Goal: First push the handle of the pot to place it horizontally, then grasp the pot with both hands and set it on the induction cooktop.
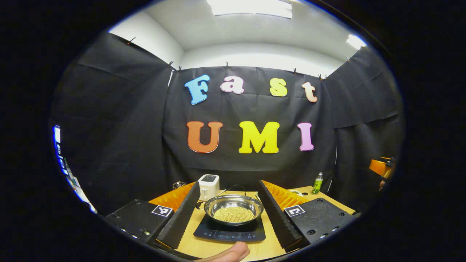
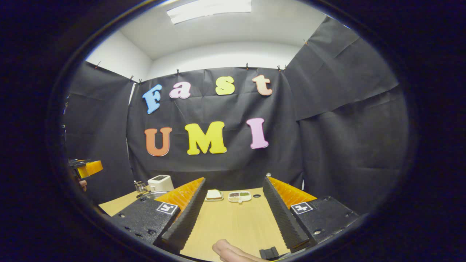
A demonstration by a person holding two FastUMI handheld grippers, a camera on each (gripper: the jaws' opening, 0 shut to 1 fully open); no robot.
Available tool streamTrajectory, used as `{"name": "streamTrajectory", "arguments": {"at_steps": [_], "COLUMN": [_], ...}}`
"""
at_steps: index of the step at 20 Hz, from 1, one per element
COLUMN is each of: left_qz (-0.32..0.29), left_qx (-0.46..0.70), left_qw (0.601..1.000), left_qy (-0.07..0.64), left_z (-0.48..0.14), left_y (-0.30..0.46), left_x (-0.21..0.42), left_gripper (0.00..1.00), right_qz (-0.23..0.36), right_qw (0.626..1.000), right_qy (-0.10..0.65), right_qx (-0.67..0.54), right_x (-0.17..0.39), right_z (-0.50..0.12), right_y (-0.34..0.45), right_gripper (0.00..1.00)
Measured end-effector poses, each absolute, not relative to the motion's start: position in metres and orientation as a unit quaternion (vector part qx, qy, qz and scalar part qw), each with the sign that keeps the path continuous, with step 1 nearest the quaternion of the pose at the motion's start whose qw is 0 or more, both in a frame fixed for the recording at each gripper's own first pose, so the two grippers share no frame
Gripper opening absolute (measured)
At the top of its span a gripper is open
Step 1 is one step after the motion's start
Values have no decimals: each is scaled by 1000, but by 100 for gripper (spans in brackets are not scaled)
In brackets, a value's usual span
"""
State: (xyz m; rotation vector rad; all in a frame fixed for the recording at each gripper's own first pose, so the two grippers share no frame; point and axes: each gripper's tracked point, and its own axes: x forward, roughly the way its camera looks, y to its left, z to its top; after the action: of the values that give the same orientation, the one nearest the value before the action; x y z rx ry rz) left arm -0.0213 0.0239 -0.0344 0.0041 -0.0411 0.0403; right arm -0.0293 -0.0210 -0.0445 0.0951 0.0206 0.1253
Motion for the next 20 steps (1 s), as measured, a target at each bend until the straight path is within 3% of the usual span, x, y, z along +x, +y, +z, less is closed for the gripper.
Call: {"name": "streamTrajectory", "arguments": {"at_steps": [6,12,20], "left_qz": [-26,-24,-16], "left_qx": [1,17,-6], "left_qw": [999,999,999], "left_qy": [-23,-31,-51], "left_z": [-35,-32,-27], "left_y": [-10,-15,-13], "left_x": [-52,-54,-59], "left_gripper": [95,96,95], "right_qz": [32,7,33], "right_qw": [997,997,994], "right_qy": [-8,-50,-73], "right_qx": [63,53,72], "right_x": [-65,-91,-99], "right_z": [-41,-25,-25], "right_y": [-49,-70,-64], "right_gripper": [98,96,95]}}
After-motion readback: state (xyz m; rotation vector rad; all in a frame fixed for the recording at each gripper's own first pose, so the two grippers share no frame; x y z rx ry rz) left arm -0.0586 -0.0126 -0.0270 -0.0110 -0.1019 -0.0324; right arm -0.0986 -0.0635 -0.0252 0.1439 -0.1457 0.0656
